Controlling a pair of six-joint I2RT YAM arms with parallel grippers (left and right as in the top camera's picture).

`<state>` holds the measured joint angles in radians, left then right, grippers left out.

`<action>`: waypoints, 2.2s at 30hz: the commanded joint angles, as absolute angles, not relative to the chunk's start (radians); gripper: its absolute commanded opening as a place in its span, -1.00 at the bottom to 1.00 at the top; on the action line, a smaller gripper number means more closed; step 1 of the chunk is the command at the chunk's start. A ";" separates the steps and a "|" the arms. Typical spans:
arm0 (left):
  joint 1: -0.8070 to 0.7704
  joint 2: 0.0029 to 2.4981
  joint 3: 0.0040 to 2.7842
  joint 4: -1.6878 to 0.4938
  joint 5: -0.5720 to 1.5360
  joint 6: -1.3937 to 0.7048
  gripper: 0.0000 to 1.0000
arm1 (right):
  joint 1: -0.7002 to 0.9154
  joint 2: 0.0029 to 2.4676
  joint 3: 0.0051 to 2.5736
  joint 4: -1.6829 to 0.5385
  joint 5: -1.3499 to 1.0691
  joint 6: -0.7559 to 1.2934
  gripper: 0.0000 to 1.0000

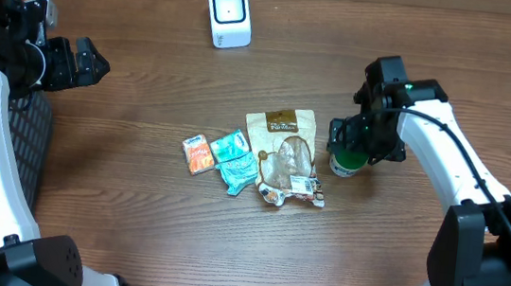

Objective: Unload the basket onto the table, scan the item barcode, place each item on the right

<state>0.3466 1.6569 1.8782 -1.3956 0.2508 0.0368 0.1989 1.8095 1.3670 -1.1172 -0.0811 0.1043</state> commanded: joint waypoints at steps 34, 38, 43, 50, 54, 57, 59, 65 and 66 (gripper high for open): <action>0.342 1.655 1.887 -1.394 0.255 0.060 0.99 | 0.201 1.809 1.345 -1.087 -0.080 0.093 1.00; 0.342 1.655 1.887 -1.394 0.255 0.060 0.99 | 0.201 1.809 1.345 -1.089 -0.080 0.093 1.00; 0.342 1.655 1.887 -1.394 0.255 0.060 0.99 | 0.200 1.809 1.338 -1.085 -0.080 0.093 1.00; 0.342 1.655 1.887 -1.394 0.255 0.060 1.00 | 0.200 1.809 1.275 -1.018 -0.080 0.078 0.93; 0.342 1.655 1.887 -1.394 0.255 0.060 0.99 | 0.200 1.809 1.276 -0.999 -0.079 0.078 0.68; 0.342 1.655 1.887 -1.394 0.255 0.060 0.99 | 0.200 1.809 1.277 -0.991 -0.079 0.078 0.53; 0.342 1.655 1.887 -1.394 0.255 0.060 0.99 | 0.200 1.809 1.277 -0.989 -0.076 0.078 0.40; 0.342 1.655 1.887 -1.394 0.255 0.060 0.99 | 0.201 1.809 1.298 -1.001 -0.086 0.078 0.28; 0.342 1.655 1.887 -1.394 0.255 0.060 0.99 | 0.200 1.809 1.310 -1.008 -0.099 0.078 0.27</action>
<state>0.3466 1.6569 1.8782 -1.3952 0.2508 0.0368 0.1989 1.8095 1.2816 -1.0016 -0.0742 0.0780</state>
